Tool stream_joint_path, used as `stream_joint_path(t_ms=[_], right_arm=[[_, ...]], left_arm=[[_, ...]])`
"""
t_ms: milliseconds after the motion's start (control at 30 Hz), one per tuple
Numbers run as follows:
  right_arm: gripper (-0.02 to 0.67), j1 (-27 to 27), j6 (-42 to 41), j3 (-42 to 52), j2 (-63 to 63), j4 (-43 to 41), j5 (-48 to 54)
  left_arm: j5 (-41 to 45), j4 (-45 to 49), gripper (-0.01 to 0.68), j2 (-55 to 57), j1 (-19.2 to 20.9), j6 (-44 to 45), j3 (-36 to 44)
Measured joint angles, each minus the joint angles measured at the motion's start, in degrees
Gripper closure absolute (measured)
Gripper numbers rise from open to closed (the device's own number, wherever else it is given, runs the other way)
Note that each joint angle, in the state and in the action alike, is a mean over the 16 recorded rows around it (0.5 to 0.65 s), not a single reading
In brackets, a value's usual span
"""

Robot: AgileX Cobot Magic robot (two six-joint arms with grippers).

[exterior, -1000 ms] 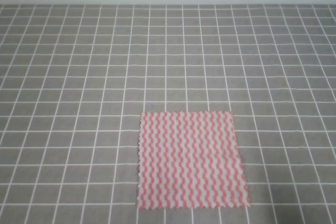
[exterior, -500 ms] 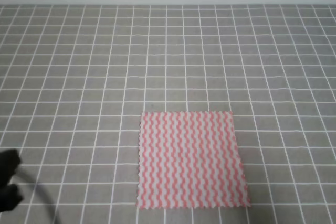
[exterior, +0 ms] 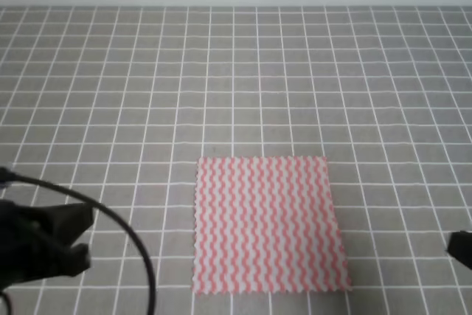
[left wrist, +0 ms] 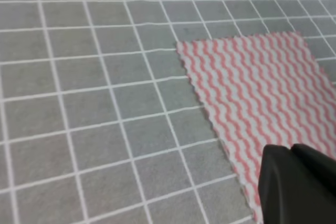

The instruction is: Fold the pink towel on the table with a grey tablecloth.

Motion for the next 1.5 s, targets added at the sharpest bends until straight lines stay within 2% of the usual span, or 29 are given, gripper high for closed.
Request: stream_joint_path(t_ms=[333, 600, 1067, 1167, 1500], right_arm=[[0.666, 10.8, -1.2, -5.3, 15.0, 1.7, -3.7], [0.633, 18.4, 0.9, -6.6, 24.8, 2.0, -8.4], [0.386, 19.2, 1.1, -7.2, 37.7, 7.5, -11.1], [0.354, 19.2, 1.0, -7.4, 39.6, 8.7, -11.6], [0.345, 19.3, 0.6, -7.6, 43.5, 10.3, -12.8]], left_arm=[[-8.1, -2.6, 0.676, 5.9, -9.1, 1.3, -0.1], [-11.1, -3.9, 0.675, 7.1, -12.3, 1.4, -0.2], [-11.7, -3.9, 0.676, 7.1, -12.7, 2.5, -0.3], [-11.7, -3.9, 0.675, 7.0, -12.8, 2.8, -0.2], [-11.7, -3.9, 0.675, 7.0, -12.8, 3.3, -0.2]])
